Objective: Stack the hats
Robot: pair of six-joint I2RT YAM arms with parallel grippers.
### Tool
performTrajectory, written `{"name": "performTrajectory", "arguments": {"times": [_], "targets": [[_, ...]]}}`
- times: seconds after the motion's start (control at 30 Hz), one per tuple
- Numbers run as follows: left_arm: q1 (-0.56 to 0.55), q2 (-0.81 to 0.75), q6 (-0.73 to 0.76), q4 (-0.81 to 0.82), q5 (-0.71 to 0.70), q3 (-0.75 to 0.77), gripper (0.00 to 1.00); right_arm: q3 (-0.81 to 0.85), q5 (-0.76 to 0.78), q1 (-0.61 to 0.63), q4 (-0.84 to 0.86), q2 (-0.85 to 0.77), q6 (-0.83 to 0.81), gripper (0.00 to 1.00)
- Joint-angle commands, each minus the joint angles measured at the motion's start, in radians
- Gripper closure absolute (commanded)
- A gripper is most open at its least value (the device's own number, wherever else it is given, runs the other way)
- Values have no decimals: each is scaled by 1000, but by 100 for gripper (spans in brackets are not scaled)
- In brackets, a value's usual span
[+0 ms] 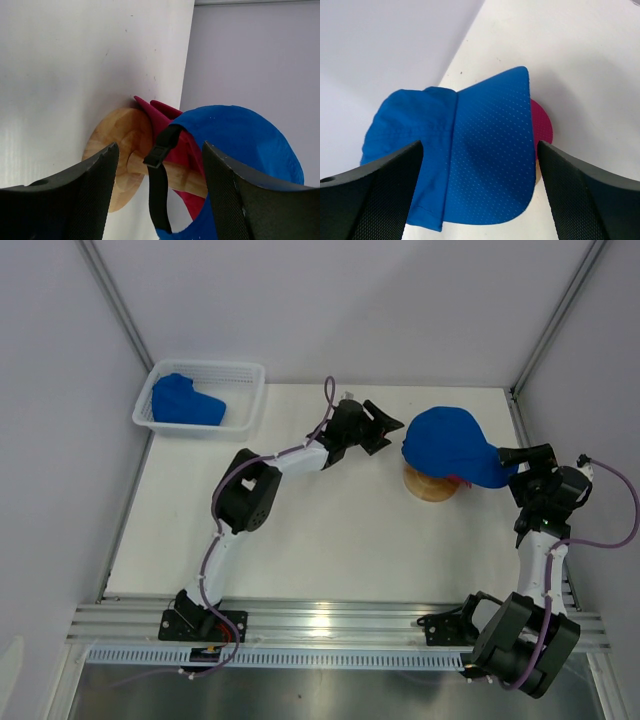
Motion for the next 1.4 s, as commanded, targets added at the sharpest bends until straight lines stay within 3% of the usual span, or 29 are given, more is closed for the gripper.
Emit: {"name": "performTrajectory", "arguments": {"times": [0.0, 0.4, 0.8, 0.87, 1.0, 1.03, 1.2, 1.37], "targets": [[-19, 44, -41, 38, 44, 90, 30, 7, 24, 6, 88, -4, 41, 3], [-39, 96, -74, 60, 69, 96, 32, 13, 54, 6, 93, 2, 41, 11], [-49, 143, -136, 167, 124, 104, 59, 5, 60, 19, 121, 40, 41, 21], [-49, 140, -137, 175, 130, 94, 68, 3, 58, 25, 130, 52, 41, 27], [-47, 100, -121, 225, 129, 29, 89, 6, 55, 33, 141, 65, 32, 59], [-46, 87, -108, 233, 121, 18, 98, 7, 54, 35, 141, 65, 27, 63], [-35, -24, -48, 273, 83, -91, 99, 8, 54, 36, 138, 68, 4, 89], [-24, -147, 66, 290, -6, -205, 99, 14, 54, 33, 136, 63, -24, 100]]}}
